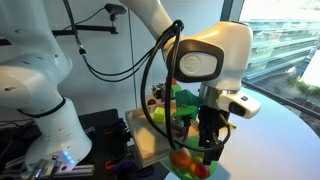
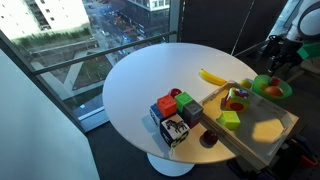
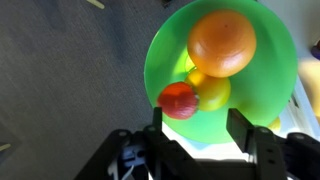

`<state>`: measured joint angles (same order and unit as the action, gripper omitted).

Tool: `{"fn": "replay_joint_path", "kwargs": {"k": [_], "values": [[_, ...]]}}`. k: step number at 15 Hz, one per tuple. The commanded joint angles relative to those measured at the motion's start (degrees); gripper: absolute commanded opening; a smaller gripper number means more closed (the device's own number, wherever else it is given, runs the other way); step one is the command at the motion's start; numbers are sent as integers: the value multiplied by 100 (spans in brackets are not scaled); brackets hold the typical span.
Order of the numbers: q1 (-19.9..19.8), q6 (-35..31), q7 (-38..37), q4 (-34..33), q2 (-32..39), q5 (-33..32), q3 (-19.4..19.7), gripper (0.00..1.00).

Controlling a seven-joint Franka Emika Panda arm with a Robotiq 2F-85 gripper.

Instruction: Put the strawberry in the green bowl

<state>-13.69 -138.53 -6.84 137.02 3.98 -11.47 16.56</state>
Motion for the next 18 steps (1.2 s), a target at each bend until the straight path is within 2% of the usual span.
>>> {"fn": "replay_joint_path", "kwargs": {"k": [1, 9, 14, 18], "values": [[10, -50, -78, 340, -354, -406, -33, 100], [-39, 631, 689, 522, -1047, -460, -100, 100], [-26, 1491, 1380, 485, -1627, -465, -149, 100], [63, 2091, 1606, 510, -1993, -432, -311, 100]]}}
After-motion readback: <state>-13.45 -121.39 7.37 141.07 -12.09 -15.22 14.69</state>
